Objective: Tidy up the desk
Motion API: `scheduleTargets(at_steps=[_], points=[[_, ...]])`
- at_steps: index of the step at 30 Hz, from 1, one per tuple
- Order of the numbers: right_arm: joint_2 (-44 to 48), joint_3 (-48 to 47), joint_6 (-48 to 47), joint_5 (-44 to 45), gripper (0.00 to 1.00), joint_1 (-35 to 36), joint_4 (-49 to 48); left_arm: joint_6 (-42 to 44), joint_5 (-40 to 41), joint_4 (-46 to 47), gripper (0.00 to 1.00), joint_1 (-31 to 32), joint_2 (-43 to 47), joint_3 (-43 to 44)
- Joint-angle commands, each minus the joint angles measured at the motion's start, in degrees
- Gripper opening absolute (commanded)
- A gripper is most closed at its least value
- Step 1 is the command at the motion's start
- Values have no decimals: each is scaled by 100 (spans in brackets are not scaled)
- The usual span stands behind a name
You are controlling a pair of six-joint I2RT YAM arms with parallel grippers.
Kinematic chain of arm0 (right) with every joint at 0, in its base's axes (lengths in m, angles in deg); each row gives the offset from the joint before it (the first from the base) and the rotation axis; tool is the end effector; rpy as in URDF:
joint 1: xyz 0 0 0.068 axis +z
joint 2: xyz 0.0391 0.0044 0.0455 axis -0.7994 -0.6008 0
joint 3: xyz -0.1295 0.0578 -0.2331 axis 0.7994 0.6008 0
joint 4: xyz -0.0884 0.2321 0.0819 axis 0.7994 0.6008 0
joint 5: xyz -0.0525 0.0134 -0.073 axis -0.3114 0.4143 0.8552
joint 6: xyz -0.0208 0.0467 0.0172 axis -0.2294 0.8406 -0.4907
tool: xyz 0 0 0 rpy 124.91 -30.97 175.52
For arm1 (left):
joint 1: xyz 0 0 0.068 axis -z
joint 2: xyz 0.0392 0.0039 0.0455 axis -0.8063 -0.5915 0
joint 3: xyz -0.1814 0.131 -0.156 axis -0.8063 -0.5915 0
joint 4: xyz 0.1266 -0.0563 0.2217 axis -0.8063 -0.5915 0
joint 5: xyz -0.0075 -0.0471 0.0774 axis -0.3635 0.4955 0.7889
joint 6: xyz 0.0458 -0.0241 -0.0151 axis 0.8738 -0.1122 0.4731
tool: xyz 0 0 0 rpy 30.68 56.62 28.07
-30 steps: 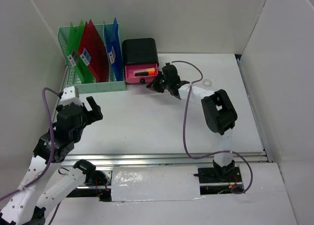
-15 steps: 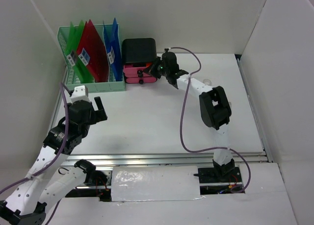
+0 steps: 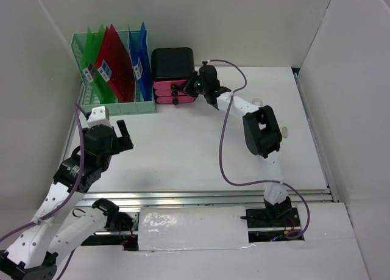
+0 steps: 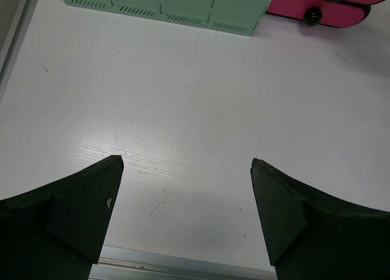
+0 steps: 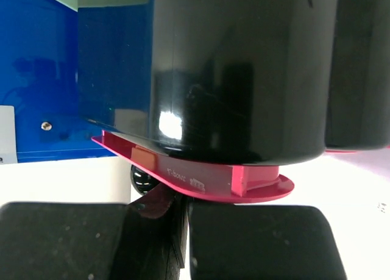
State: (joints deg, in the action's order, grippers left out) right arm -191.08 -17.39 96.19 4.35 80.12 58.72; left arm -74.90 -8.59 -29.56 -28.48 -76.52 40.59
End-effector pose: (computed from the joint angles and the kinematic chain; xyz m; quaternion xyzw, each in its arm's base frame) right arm 0.4714 0.2506 0.2240 0.1177 0.8132 0.4410 0.3610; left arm 0.1334 -0.0427 0.3447 -0.1719 0.8177 -0.0281 0.5487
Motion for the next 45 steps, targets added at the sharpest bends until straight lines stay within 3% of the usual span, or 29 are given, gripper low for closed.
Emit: scheduleTargets(at_steps=[1,9,20,39,43,45], points=[[-2,-135,56,35,0,-33,-412,168,-48,196,99,-12,22,-26],[-124,-389,135,70,0,-59,-395,176,-101,196,99,-21,-31,-26],[148,85,381,571,0,-77,-684,185,-127,204,100,-21,-14,-35],[359,411,513,704,0,-68,-1030,212,-136,222,100,-21,92,-53],[709,1111,723,756,16,11,-1413,212,-136,231,99,-21,101,-35],[894,1831,881,800,34,81,-1877,220,-162,239,100,-21,118,-53]])
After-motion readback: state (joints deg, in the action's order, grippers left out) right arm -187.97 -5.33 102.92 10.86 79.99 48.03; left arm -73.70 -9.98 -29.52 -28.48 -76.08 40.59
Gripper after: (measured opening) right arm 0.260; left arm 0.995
